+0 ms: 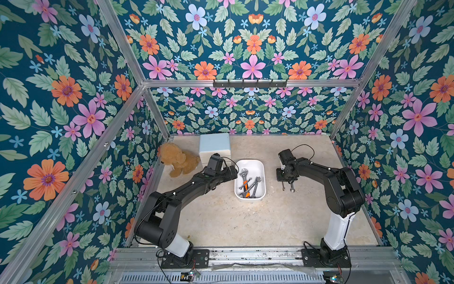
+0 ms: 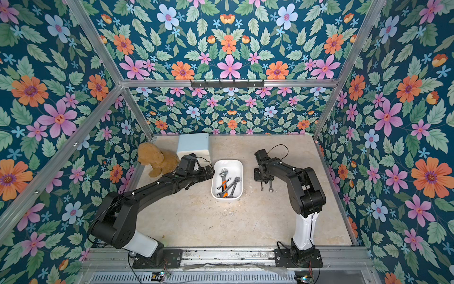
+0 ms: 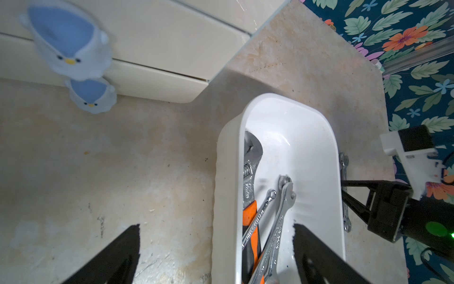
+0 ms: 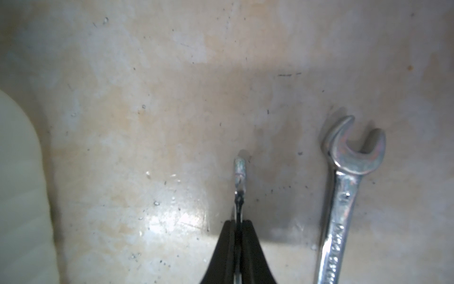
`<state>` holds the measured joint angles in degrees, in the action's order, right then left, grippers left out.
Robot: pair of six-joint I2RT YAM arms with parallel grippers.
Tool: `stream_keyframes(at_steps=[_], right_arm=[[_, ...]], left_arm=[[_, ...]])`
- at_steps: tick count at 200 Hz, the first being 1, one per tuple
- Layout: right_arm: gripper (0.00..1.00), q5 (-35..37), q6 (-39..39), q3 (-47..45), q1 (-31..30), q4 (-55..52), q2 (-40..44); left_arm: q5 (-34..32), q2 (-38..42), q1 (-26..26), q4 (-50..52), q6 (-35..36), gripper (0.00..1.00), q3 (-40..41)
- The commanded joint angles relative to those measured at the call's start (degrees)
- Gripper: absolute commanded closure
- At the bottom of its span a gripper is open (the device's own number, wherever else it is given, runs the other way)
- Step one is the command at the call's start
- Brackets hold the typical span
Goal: Take out the wrench from the storage box
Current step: Place the wrench at the center of the board.
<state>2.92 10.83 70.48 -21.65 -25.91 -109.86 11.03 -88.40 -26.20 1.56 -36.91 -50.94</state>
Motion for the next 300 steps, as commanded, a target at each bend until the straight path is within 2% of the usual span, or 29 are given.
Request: stream_keyframes(at_steps=[1,44,82,119,184,257,300], right_arm=[[0.81,1.74,-0.63,-0.17,0.2,-2.85,0.3],[0.72,1.49,0.11,-0.42,0.29,-3.53,1.61],[0.72,-0.54,2.21,-1.34,0.29,-3.55,2.84],[0.77,2.15,4.33,-2.55,0.29,-2.9,3.1],[0.82,1.61,10.15,-3.92,0.22,-0.86,3.38],[0.81,3.49,15.75,-4.92,-0.32,0.43,4.28],[0.73,3.56,15.55,-3.0,-0.37,-2.12,6.51]], left_arm=[[0.22,0.33,0.0,-1.04,0.87,0.0,-0.13],[0.46,0.45,0.03,-1.34,0.93,0.01,0.14],[0.44,0.86,0.0,-1.47,0.87,0.0,0.49],[0.57,1.18,0.0,-1.56,0.79,0.0,0.75],[0.11,1.65,0.0,-1.3,0.78,0.01,0.76],[-0.1,1.45,0.0,-1.22,0.7,0.01,0.75],[-0.22,1.72,0.0,-1.04,0.52,0.01,0.75]])
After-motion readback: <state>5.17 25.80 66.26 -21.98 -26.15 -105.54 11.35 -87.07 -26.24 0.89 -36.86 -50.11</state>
